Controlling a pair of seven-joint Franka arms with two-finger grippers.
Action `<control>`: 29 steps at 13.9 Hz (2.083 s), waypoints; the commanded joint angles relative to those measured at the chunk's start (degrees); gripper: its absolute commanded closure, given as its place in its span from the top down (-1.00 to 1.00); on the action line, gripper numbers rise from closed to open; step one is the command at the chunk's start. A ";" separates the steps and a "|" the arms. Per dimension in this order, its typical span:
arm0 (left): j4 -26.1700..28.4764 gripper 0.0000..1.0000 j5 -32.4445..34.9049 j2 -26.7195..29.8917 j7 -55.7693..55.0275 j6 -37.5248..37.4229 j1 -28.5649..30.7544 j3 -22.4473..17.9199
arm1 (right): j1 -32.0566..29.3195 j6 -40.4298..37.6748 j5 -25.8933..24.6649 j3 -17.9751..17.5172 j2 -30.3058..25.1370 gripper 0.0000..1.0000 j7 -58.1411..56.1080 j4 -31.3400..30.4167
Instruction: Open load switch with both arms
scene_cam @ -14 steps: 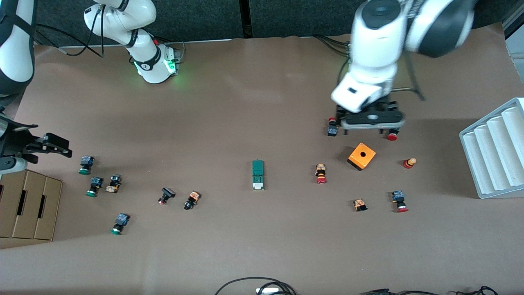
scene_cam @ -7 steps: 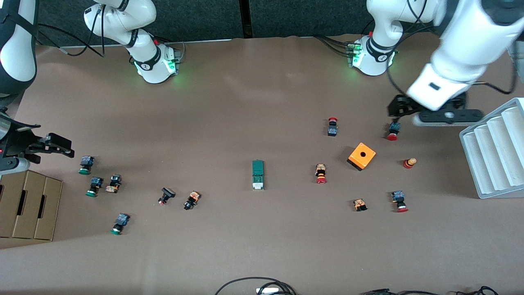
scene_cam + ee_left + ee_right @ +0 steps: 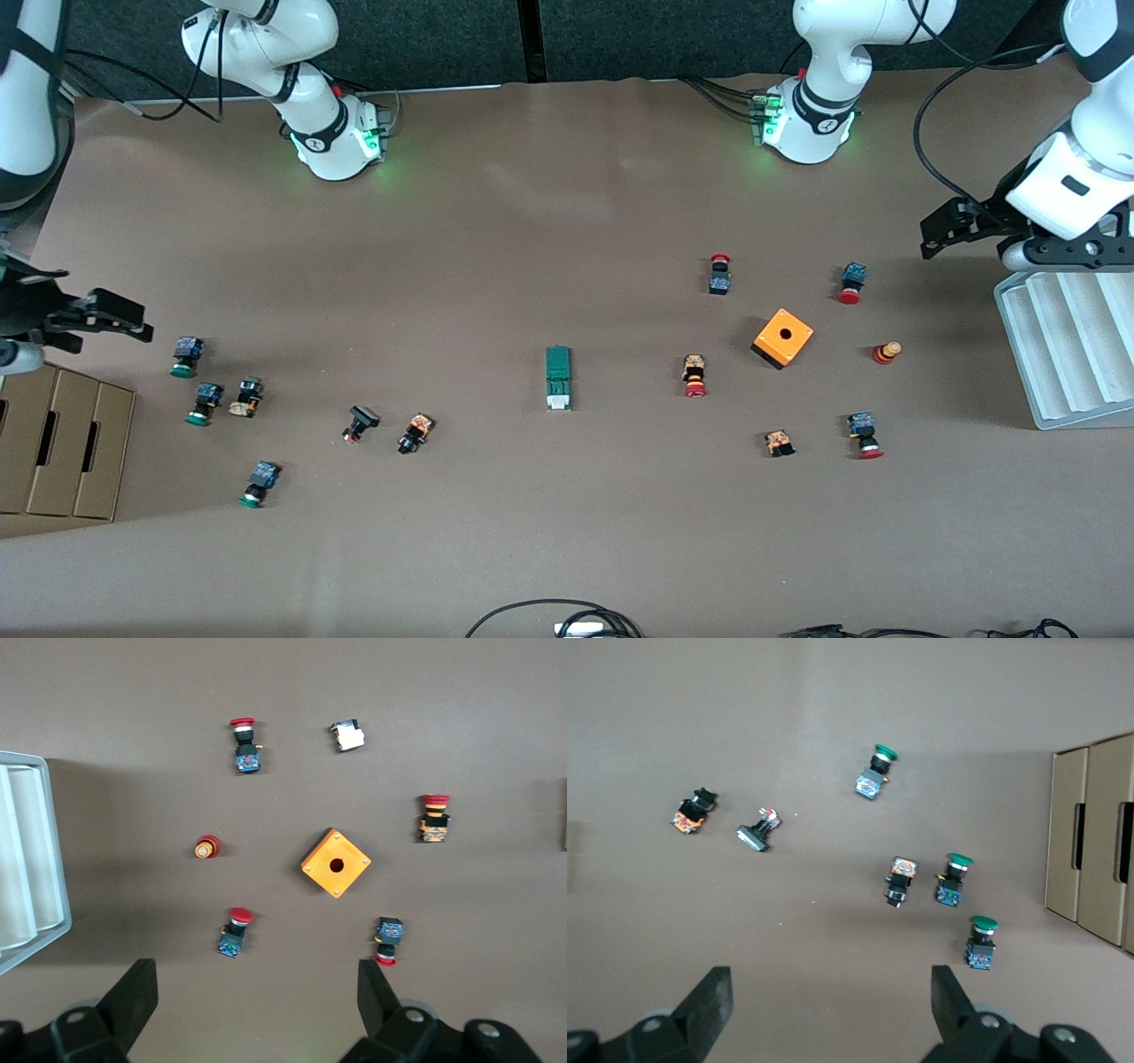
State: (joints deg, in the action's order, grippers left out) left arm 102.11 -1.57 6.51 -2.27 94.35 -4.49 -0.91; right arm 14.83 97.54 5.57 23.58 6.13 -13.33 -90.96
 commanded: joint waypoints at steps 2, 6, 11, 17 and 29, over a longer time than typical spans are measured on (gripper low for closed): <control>0.81 1.00 -2.56 1.84 0.33 -1.27 2.29 0.82 | -0.33 0.10 0.50 -0.03 0.37 1.00 0.33 0.96; -0.41 1.00 -2.47 1.58 -0.01 -3.64 2.47 0.65 | -3.91 0.02 0.76 -1.43 -0.07 1.00 -0.02 0.96; -0.51 1.00 -1.94 1.49 0.25 -3.73 2.55 0.56 | -20.45 0.37 -5.03 -22.78 0.54 1.00 0.50 0.96; -0.51 1.00 -1.85 1.05 0.07 -3.47 2.55 0.30 | -19.93 0.46 -4.95 -22.97 0.10 1.00 7.44 1.13; -0.51 1.00 -1.42 0.53 -0.02 -3.64 2.55 -0.32 | -19.93 -3.68 -5.04 -23.06 -0.69 1.00 7.01 1.22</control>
State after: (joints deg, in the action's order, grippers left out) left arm 101.93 -2.85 7.05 -2.30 91.70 -2.54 -1.56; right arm -5.00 94.96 1.44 0.86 5.93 -6.95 -90.25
